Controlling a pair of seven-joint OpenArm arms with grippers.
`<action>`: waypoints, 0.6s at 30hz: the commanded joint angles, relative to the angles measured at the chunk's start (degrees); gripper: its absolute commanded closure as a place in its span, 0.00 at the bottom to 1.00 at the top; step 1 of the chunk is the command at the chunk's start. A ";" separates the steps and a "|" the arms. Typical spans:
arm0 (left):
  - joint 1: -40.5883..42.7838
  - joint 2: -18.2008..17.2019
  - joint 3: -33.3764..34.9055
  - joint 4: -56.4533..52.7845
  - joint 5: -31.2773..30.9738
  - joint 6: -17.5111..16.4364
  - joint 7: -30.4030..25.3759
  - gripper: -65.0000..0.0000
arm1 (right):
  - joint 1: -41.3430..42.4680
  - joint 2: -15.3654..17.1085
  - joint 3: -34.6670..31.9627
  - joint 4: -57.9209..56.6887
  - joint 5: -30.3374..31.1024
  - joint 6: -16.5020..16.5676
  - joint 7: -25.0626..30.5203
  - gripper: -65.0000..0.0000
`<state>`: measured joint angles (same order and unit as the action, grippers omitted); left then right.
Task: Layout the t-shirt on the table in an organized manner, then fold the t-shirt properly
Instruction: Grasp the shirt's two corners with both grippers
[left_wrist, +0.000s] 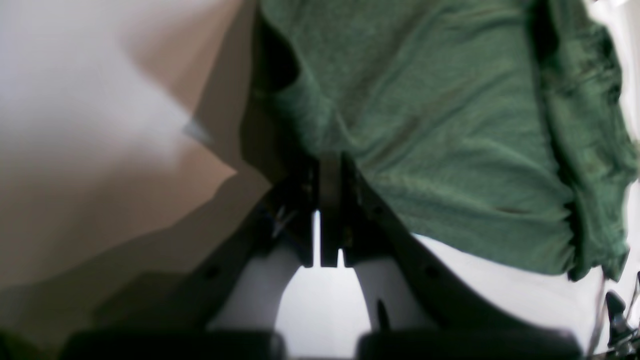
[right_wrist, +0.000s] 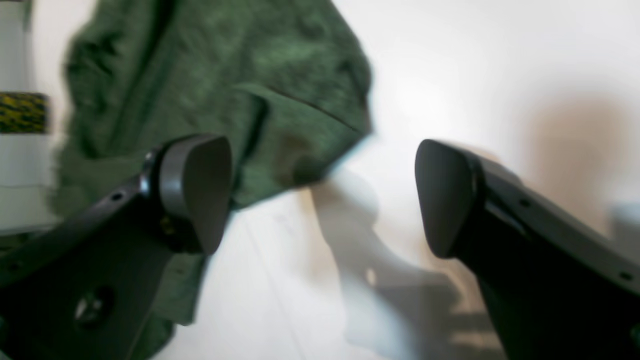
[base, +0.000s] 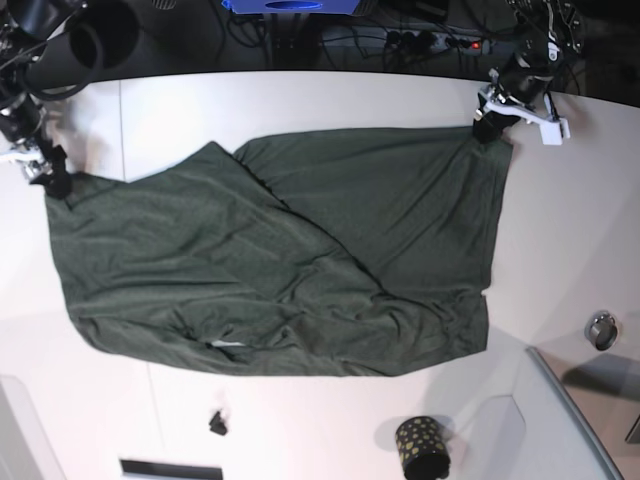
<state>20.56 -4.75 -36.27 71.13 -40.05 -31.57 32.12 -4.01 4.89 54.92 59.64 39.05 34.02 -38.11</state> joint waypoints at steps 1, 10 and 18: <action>0.41 -0.56 -0.08 2.41 -1.05 -0.82 -0.95 1.00 | 0.98 0.79 -0.19 -0.78 -1.29 -0.75 -1.67 0.17; 0.59 -0.74 -0.43 5.48 -0.96 -0.74 4.23 1.00 | 4.49 1.14 -0.37 -5.00 -1.64 -0.75 -1.76 0.31; 0.59 -0.83 -0.43 5.48 -0.96 -0.74 4.32 1.00 | 5.37 4.48 -0.19 -9.04 -1.64 -0.75 -1.41 0.74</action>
<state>20.99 -4.93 -36.42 75.75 -40.32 -31.70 37.12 0.97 8.69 54.54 50.19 37.93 33.52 -39.24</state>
